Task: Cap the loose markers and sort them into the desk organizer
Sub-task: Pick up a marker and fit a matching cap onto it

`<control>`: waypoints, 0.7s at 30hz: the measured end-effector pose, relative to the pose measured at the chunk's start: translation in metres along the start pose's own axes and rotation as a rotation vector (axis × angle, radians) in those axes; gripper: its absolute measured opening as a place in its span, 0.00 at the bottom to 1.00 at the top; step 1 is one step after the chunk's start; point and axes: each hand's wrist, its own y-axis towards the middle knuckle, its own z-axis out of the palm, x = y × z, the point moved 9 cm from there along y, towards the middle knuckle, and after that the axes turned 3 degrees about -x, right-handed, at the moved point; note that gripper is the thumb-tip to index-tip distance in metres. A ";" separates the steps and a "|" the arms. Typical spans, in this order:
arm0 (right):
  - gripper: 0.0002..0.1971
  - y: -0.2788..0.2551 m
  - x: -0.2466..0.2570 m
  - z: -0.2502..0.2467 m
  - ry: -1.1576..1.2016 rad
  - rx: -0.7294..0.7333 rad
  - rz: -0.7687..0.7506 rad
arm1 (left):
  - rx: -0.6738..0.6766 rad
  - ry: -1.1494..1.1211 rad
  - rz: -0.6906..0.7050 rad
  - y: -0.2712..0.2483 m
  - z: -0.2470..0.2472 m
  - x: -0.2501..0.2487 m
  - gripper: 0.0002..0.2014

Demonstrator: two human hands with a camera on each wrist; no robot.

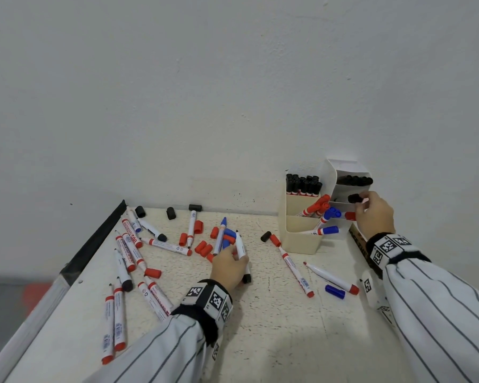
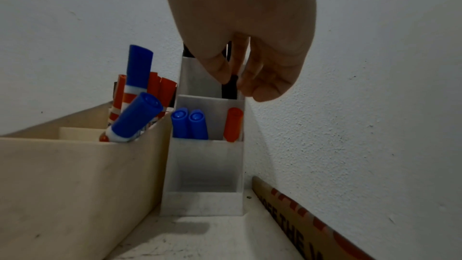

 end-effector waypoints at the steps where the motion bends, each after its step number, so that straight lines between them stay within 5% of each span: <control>1: 0.13 -0.001 0.000 0.001 -0.002 0.018 0.012 | 0.001 -0.008 -0.009 0.000 0.001 0.002 0.20; 5: 0.12 -0.014 0.006 -0.011 0.012 -0.055 0.048 | -0.021 -0.042 -0.048 0.000 0.000 0.006 0.18; 8: 0.07 -0.030 0.027 -0.033 0.141 -0.263 -0.032 | -0.050 -0.132 -0.066 0.001 -0.004 0.007 0.16; 11: 0.04 -0.042 0.058 -0.037 0.330 -0.282 -0.146 | -0.078 -0.214 -0.068 0.002 -0.010 0.006 0.16; 16: 0.07 -0.067 0.128 -0.001 0.526 0.039 -0.313 | -0.099 -0.289 -0.050 0.002 -0.028 0.009 0.15; 21: 0.13 -0.130 0.170 0.102 0.392 0.753 -0.277 | -0.138 -0.288 -0.062 0.004 -0.071 0.017 0.16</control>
